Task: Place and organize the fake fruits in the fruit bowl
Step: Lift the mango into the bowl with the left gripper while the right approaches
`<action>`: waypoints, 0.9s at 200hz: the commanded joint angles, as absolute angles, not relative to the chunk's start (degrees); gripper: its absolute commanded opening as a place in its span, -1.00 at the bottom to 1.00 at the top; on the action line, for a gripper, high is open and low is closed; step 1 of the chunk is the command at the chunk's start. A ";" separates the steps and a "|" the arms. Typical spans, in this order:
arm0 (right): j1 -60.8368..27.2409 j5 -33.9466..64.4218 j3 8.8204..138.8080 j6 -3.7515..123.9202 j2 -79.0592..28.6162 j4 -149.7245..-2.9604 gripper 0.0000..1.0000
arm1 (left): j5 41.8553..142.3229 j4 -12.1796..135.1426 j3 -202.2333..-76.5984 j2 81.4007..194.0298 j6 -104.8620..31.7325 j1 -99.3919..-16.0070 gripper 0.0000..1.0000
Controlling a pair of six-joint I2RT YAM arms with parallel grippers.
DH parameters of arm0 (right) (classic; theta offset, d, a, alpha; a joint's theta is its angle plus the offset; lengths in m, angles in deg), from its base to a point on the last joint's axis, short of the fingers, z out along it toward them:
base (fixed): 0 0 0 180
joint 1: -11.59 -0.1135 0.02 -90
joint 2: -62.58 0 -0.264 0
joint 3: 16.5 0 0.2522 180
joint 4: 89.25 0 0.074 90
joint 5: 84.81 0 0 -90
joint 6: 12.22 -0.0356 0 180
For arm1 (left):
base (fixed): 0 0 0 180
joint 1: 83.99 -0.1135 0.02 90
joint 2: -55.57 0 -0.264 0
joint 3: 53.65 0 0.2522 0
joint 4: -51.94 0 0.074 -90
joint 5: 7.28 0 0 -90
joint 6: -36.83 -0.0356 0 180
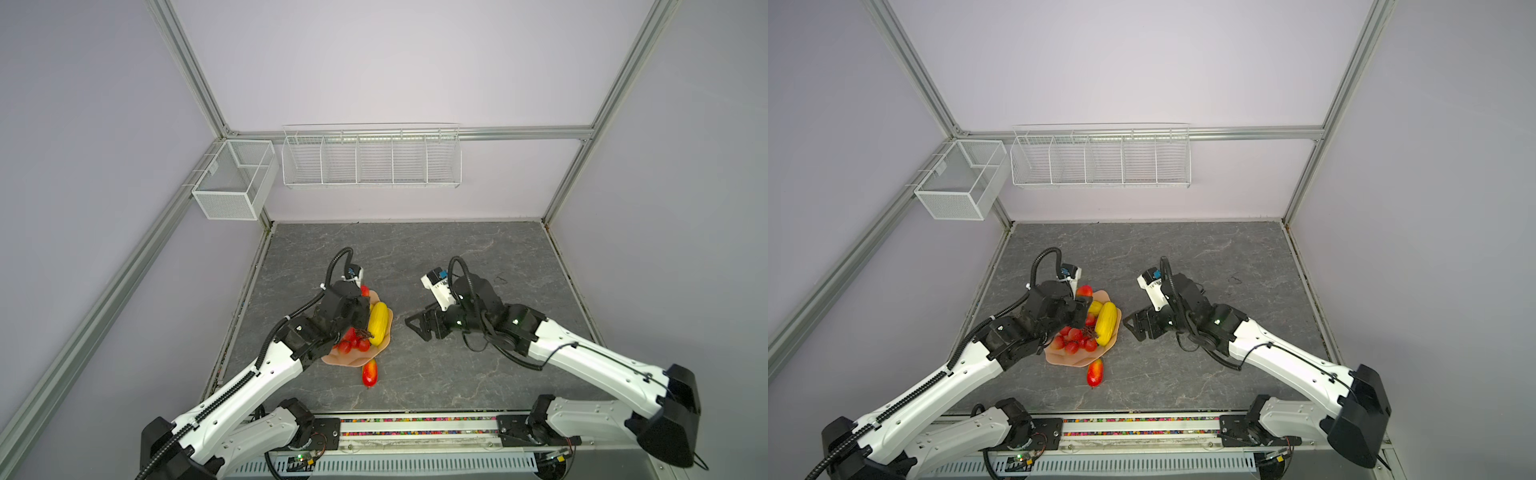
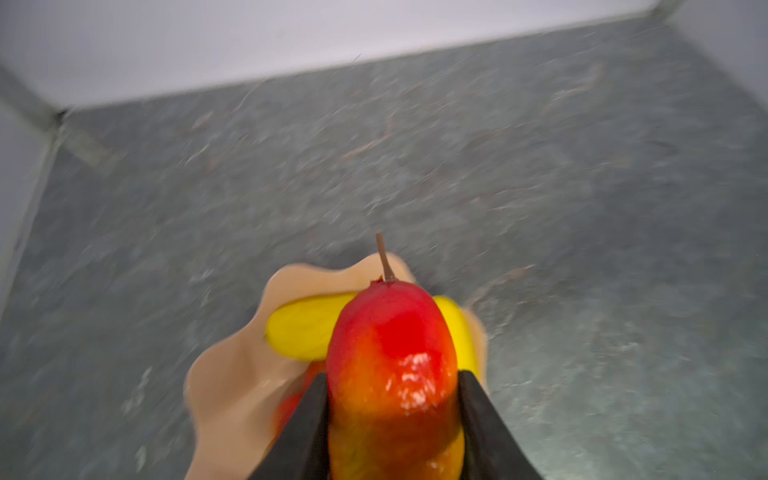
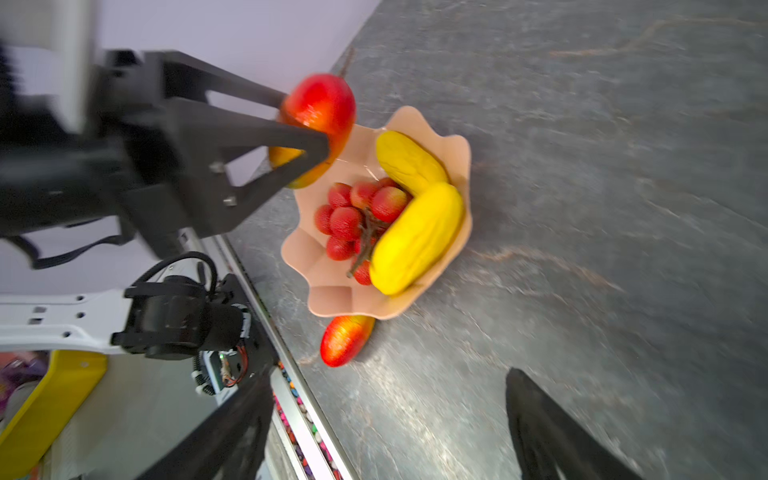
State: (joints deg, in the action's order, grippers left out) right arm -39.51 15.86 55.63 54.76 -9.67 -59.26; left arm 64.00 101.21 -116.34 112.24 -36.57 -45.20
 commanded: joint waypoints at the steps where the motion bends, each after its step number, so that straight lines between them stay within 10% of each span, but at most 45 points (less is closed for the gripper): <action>1: -39.58 24.60 57.84 58.78 -13.36 -64.48 0.77 | 61.60 115.91 -115.63 110.14 -27.72 -50.06 -0.30; 180: -39.72 26.08 53.11 55.86 -18.82 -63.98 0.76 | 68.65 108.54 -116.84 132.30 -32.32 -64.69 0.00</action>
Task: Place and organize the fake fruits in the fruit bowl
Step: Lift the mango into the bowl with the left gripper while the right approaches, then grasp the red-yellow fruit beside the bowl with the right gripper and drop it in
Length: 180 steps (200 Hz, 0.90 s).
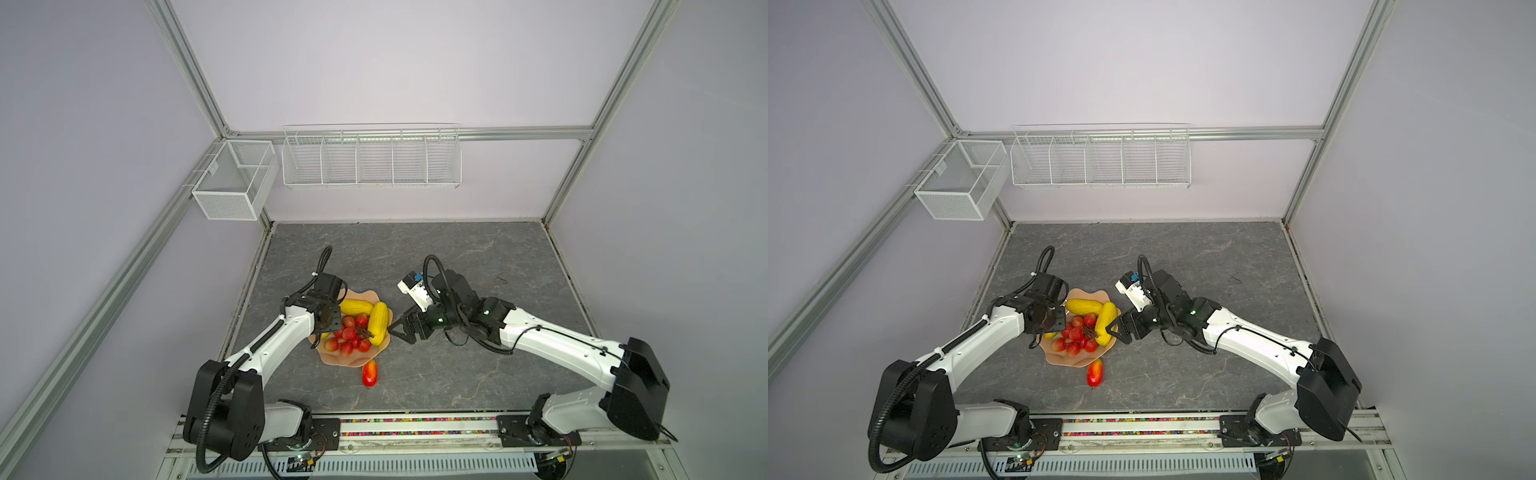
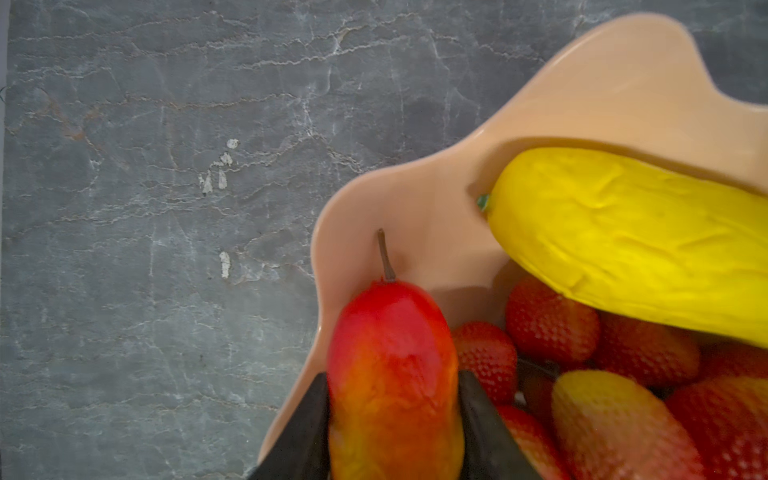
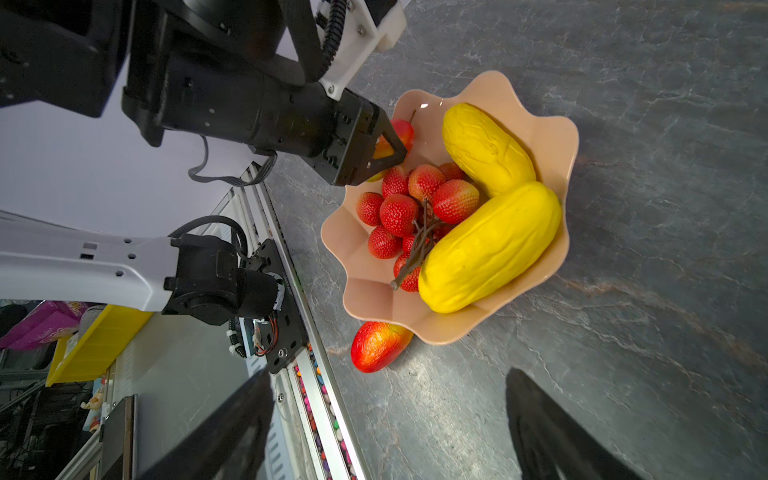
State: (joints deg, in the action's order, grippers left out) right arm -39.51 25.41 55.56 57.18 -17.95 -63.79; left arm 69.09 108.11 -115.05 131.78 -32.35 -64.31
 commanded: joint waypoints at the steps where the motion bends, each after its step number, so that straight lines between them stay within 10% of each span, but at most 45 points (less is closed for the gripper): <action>1: -39.82 26.09 53.09 55.79 -18.82 -63.98 0.76 | 68.65 108.61 -116.96 132.30 -32.33 -64.72 0.01; 73: -46.55 21.32 54.07 55.94 -22.15 -57.40 0.76 | 70.82 111.83 -119.08 122.34 -33.06 -64.64 0.38; 84: -48.34 19.82 54.71 54.89 -23.58 -56.87 0.76 | 73.27 113.05 -118.98 119.28 -33.73 -64.51 1.00; 180: -62.64 -3.69 62.27 39.52 -38.35 -59.73 0.97 | 88.19 136.16 -125.56 100.84 -23.29 -58.24 0.98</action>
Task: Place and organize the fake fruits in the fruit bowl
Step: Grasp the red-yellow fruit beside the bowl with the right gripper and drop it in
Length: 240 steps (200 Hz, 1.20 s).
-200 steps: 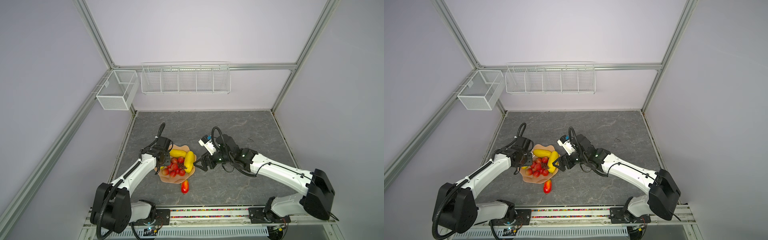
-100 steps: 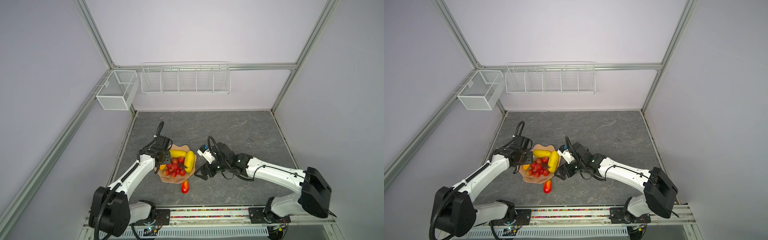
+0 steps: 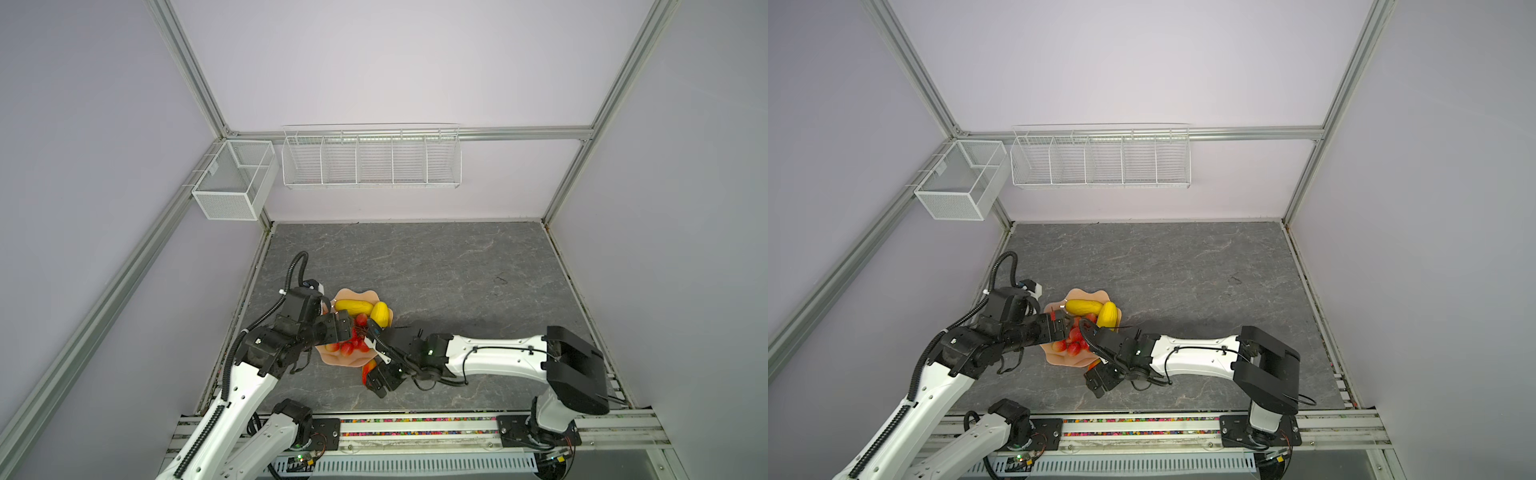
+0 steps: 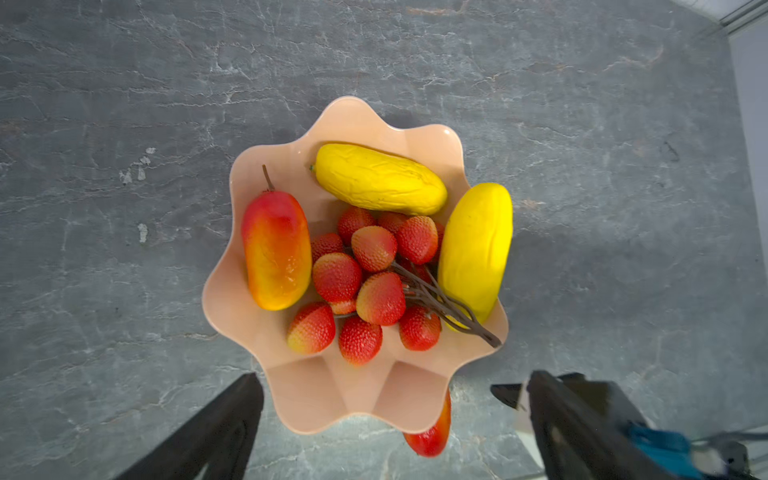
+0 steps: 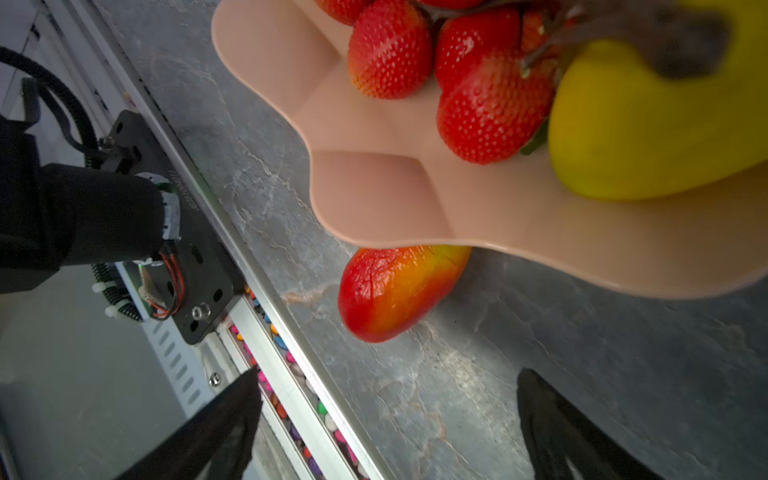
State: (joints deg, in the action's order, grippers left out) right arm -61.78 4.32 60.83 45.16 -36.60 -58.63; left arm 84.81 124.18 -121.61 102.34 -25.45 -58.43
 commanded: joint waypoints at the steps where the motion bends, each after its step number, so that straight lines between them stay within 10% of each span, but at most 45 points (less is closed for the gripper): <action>1: -62.62 -3.69 62.27 39.45 -38.68 -59.74 0.98 | 88.09 136.35 -125.53 100.66 -23.24 -58.24 0.98; 240: -63.48 -2.72 71.01 30.16 -49.00 -49.15 0.01 | 85.33 135.48 -120.47 88.63 -23.13 -58.23 0.97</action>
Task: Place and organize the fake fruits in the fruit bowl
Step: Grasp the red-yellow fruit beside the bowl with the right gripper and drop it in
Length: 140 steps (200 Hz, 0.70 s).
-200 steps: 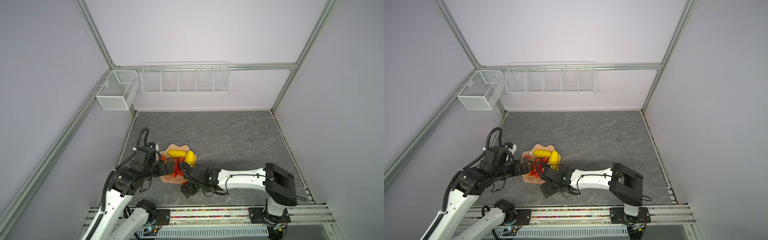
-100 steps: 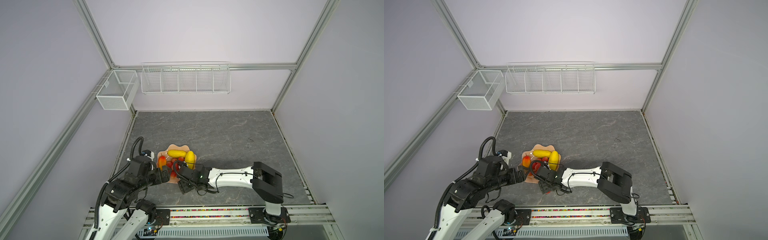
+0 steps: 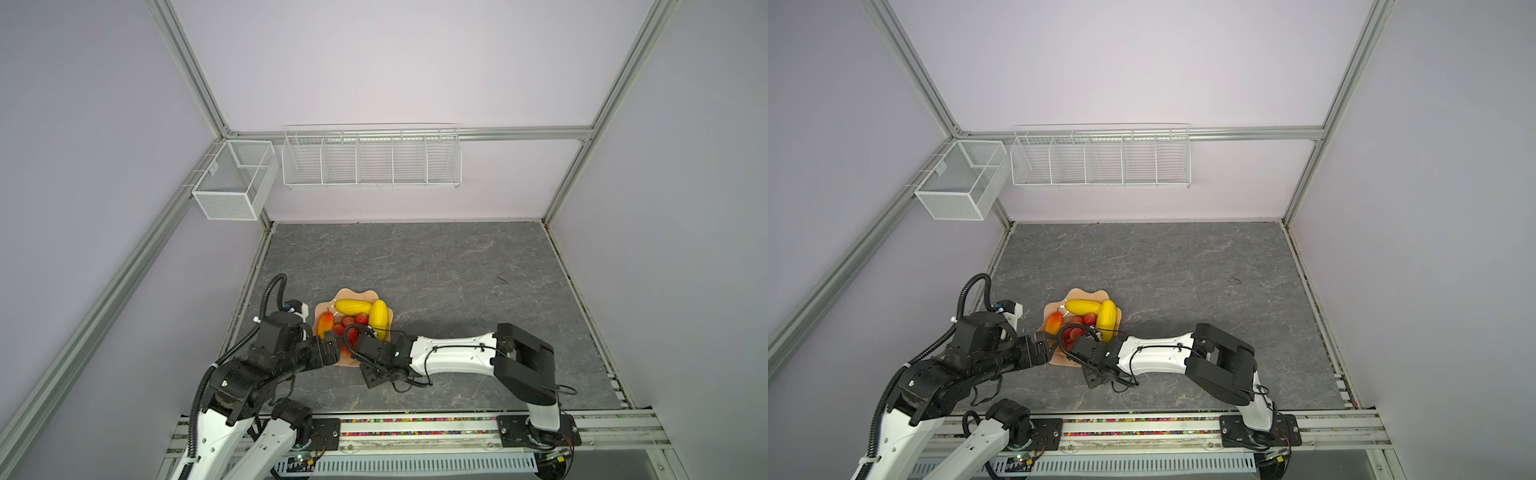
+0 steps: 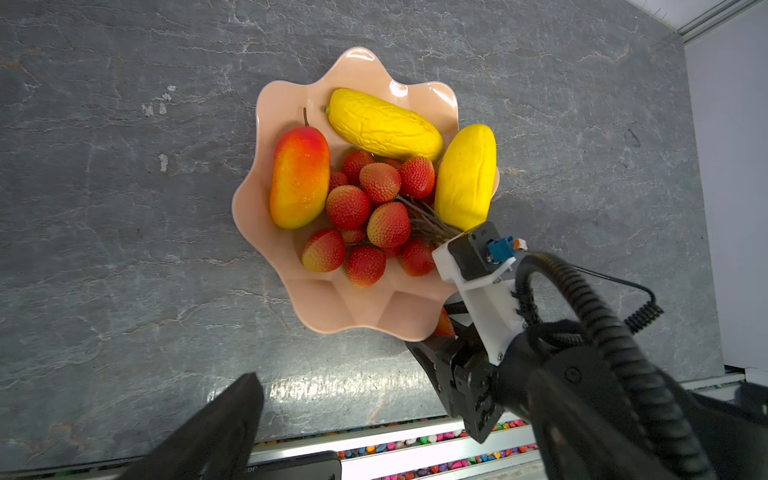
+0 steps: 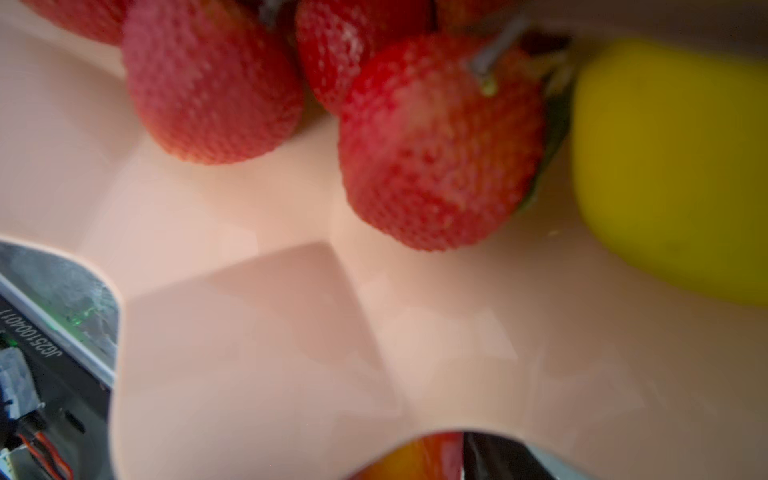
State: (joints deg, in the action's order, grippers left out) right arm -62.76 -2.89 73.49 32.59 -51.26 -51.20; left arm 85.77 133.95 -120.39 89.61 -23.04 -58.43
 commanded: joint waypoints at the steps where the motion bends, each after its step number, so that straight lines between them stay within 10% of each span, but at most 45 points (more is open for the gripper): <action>1: -63.52 -2.72 70.87 30.15 -48.89 -49.10 0.01 | 85.30 135.44 -120.44 88.63 -23.12 -58.23 0.97; 140: -63.98 -3.43 75.81 65.41 -32.64 -42.02 -0.04 | 79.74 134.29 -122.40 86.90 -17.80 -58.24 0.97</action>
State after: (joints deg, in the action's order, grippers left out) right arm -66.89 -5.45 71.06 50.08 -30.35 -40.40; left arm 82.84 132.66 -120.39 88.48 -20.11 -58.43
